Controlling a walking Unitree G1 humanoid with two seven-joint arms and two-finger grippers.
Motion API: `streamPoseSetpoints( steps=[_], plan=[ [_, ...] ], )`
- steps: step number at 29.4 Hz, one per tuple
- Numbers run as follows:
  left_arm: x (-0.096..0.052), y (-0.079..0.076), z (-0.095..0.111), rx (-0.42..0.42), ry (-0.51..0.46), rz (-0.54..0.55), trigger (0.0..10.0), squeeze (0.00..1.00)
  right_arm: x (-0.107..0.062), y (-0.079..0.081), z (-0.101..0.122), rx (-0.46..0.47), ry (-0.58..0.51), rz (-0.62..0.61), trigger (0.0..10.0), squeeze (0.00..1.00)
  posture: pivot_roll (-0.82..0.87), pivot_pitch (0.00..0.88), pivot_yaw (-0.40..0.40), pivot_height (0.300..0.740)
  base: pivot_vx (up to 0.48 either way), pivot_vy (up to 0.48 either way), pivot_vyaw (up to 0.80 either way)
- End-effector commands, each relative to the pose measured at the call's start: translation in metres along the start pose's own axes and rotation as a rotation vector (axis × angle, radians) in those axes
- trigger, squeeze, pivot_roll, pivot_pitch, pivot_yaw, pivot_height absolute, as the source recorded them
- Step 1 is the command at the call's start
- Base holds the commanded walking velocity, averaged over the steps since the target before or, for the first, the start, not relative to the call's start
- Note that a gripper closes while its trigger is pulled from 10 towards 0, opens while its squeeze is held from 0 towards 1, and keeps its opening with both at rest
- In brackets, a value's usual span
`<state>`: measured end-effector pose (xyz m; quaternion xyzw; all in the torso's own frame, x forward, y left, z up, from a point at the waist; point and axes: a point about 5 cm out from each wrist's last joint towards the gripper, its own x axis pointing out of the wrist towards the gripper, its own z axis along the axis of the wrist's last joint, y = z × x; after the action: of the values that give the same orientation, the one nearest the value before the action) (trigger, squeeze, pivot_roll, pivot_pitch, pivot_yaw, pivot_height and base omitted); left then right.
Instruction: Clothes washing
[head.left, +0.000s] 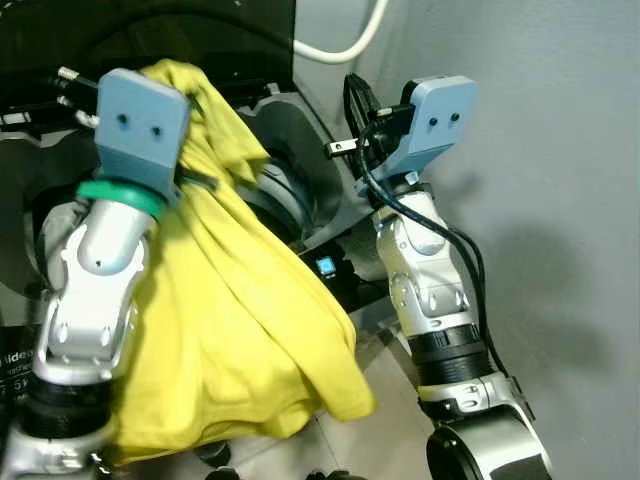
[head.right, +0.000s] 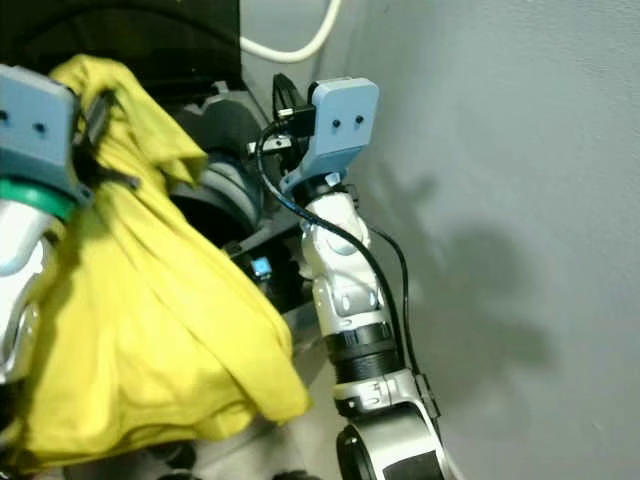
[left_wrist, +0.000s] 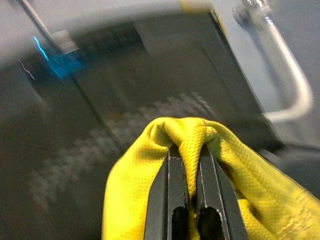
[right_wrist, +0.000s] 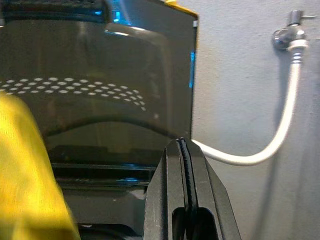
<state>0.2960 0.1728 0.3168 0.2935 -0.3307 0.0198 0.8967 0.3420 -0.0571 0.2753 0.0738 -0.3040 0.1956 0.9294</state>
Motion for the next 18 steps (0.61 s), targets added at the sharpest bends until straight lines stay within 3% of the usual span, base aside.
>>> streamPoseSetpoints(
  steps=[1, 2, 3, 6, 8, 10, 11, 13, 15, 16, 17, 18],
  plan=[
    [0.003, -0.004, 0.006, 0.060, -0.063, 0.002, 10.0, 0.00, 0.001, 0.000, 0.004, 0.000, -0.019, 0.018, 10.0, 0.00, 0.16, 0.020, -0.061, 0.740, 0.000, 0.000, 0.00],
    [0.008, -0.003, 0.007, 0.115, -0.092, 0.001, 10.0, 0.00, 0.002, 0.002, 0.006, 0.000, -0.030, 0.040, 10.0, 0.00, 0.17, 0.020, -0.063, 0.740, 0.000, 0.000, 0.00],
    [0.008, -0.003, 0.007, 0.115, -0.092, 0.001, 10.0, 0.00, 0.002, 0.002, 0.006, 0.000, -0.030, 0.040, 10.0, 0.00, 0.17, 0.020, -0.063, 0.740, 0.000, 0.000, 0.00],
    [0.035, 0.007, 0.025, 0.349, -0.253, 0.065, 10.0, 0.00, 0.006, 0.011, 0.019, 0.019, -0.089, 0.127, 10.0, 0.00, 0.17, 0.015, -0.067, 0.740, 0.000, 0.000, 0.00],
    [0.047, 0.016, 0.033, 0.455, -0.309, 0.150, 10.0, 0.00, 0.007, 0.015, 0.026, 0.030, -0.117, 0.158, 10.0, 0.00, 0.16, 0.013, -0.068, 0.740, 0.000, 0.000, 0.00],
    [0.047, 0.016, 0.033, 0.455, -0.309, 0.150, 10.0, 0.00, 0.007, 0.015, 0.026, 0.030, -0.117, 0.158, 10.0, 0.00, 0.16, 0.013, -0.068, 0.740, 0.000, 0.000, 0.00],
    [0.054, 0.025, 0.036, 0.517, -0.328, 0.221, 10.0, 0.00, 0.008, 0.017, 0.029, 0.036, -0.131, 0.171, 10.0, 0.00, 0.16, 0.012, -0.067, 0.740, 0.000, 0.000, 0.00],
    [0.059, 0.033, 0.038, 0.563, -0.353, 0.278, 10.0, 0.00, 0.008, 0.018, 0.032, 0.040, -0.143, 0.181, 10.0, 0.00, 0.17, 0.013, -0.069, 0.740, 0.000, 0.000, 0.00],
    [0.065, 0.037, 0.034, 0.557, -0.317, 0.265, 10.0, 0.00, 0.008, 0.018, 0.035, 0.044, -0.151, 0.187, 10.0, 0.00, 0.17, 0.014, -0.069, 0.740, 0.000, 0.000, 0.00],
    [0.067, 0.035, 0.022, 0.479, -0.214, 0.207, 10.0, 0.00, 0.008, 0.019, 0.035, 0.046, -0.155, 0.190, 10.0, 0.00, 0.18, 0.016, -0.066, 0.740, 0.000, 0.000, 0.00],
    [0.067, 0.035, 0.022, 0.479, -0.214, 0.207, 10.0, 0.00, 0.008, 0.019, 0.035, 0.046, -0.155, 0.190, 10.0, 0.00, 0.18, 0.016, -0.066, 0.740, 0.000, 0.000, 0.00],
    [0.068, 0.032, 0.012, 0.415, -0.144, 0.156, 10.0, 0.00, 0.008, 0.019, 0.036, 0.048, -0.157, 0.192, 10.0, 0.00, 0.18, 0.016, -0.064, 0.740, 0.000, 0.000, 0.00]
  ],
)
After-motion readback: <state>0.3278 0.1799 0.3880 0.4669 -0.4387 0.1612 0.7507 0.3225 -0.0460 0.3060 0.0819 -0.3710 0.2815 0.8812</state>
